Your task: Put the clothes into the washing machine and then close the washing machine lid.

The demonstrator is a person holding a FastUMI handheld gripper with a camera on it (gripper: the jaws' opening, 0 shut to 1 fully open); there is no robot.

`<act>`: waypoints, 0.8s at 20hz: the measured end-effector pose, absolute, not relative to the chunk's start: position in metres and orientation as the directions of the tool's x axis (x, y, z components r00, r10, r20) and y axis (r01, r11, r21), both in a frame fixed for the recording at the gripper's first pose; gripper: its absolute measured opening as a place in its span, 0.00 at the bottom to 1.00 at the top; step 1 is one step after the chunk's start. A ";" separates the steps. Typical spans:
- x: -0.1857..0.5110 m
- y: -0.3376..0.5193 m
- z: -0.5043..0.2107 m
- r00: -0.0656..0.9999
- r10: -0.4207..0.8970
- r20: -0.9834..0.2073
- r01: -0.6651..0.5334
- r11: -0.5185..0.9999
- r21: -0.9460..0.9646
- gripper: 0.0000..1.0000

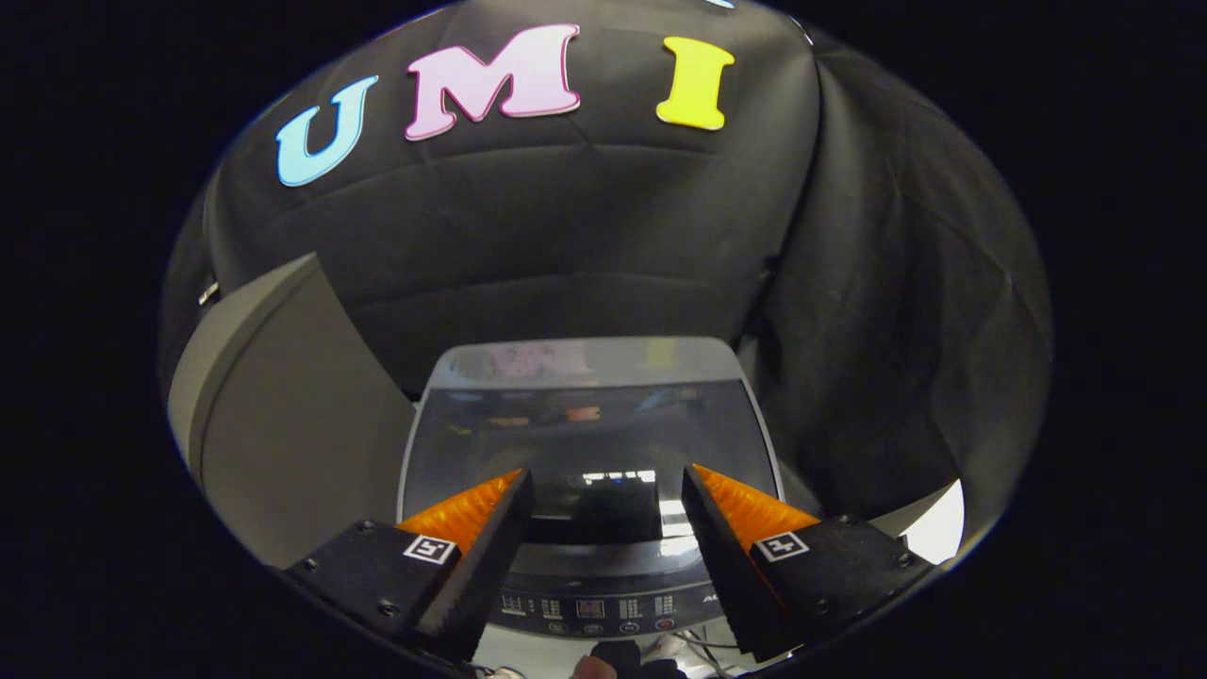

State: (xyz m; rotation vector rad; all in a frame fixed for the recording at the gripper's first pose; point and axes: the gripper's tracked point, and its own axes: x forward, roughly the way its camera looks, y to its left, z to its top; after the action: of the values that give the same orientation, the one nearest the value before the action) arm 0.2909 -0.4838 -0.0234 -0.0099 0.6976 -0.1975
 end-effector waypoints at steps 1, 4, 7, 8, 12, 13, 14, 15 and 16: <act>0.285 -0.484 -0.029 0.744 -0.183 -0.643 0.179 0.981 -0.073 0.99; 0.279 -0.486 -0.032 0.748 -0.181 -0.638 0.179 0.982 -0.068 0.99; 0.282 -0.481 -0.006 0.787 -0.170 -0.593 0.169 0.984 -0.057 0.99; 0.281 -0.478 0.009 0.806 -0.165 -0.568 0.164 0.985 -0.055 0.99; 0.275 -0.462 0.085 0.902 -0.139 -0.409 0.142 0.990 -0.023 0.99; 0.273 -0.456 0.109 0.927 -0.128 -0.353 0.135 0.991 -0.005 0.99; 0.269 -0.448 0.134 0.950 -0.113 -0.291 0.119 0.993 0.004 0.99; 0.264 -0.443 0.159 0.967 -0.110 -0.228 0.111 0.994 -0.006 0.99; 0.258 -0.441 0.183 0.981 -0.105 -0.164 0.103 0.994 -0.019 0.99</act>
State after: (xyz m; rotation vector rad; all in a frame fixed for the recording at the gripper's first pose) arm 0.2584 -0.4406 0.1834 -0.0102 0.1656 -0.1047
